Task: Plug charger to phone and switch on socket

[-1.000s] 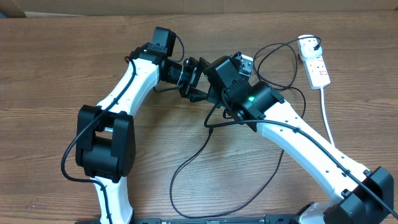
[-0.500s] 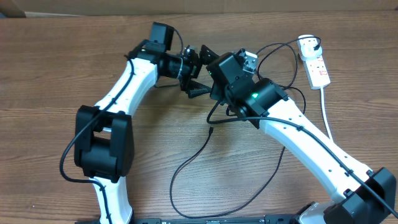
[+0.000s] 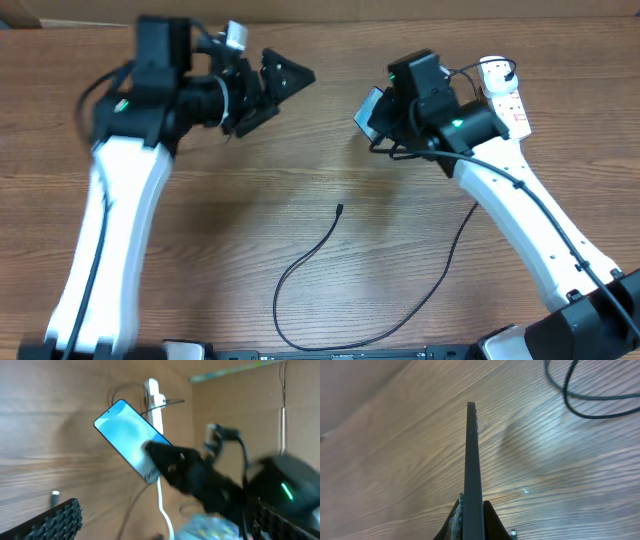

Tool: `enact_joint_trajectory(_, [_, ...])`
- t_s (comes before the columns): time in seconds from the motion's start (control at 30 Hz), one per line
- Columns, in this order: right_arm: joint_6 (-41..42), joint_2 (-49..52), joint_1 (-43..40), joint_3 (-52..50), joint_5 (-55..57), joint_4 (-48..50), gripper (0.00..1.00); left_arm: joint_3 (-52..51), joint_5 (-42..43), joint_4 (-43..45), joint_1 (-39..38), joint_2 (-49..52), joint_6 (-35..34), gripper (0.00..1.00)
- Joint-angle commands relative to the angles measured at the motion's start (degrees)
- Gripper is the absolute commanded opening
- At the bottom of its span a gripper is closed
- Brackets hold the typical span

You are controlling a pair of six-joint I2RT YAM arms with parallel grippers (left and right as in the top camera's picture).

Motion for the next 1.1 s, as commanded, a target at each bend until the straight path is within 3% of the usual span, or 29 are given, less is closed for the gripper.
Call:
enact_joint_trajectory(0.0, [-0.2, -1.3, -2.3, 2.6, -10.6, 2.1, 0.04, 1.0, -13.7, -4.2, 0.0, -7.8, 6.5, 1.00])
enact_joint_trajectory(0.27, [1.0, -1.3, -5.6, 2.6, -26.9, 8.2, 0.04, 1.0, -30.1, -14.6, -0.1, -13.4, 2.1, 1.00])
enact_joint_trajectory(0.47, [8.7, -1.3, -7.1, 2.6, -40.2, 15.1, 0.04, 0.9, -17.6, -12.6, -0.8, -9.8, -0.5, 1.00])
enact_joint_trajectory(0.6, [16.3, -1.3, -7.3, 2.6, -43.2, 16.9, 0.04, 0.9, -11.1, -8.6, -2.4, -6.3, -4.0, 1.00])
enact_joint_trajectory(0.7, [22.9, -1.3, -7.3, 2.6, -43.8, 16.9, 0.04, 0.9, -8.1, -5.1, -3.2, -3.8, -10.8, 1.00])
enact_joint_trajectory(1.07, [42.5, -1.3, -7.3, 2.6, -46.9, 21.0, 0.04, 0.9, -7.3, -0.6, -3.3, 0.4, -37.1, 0.83])
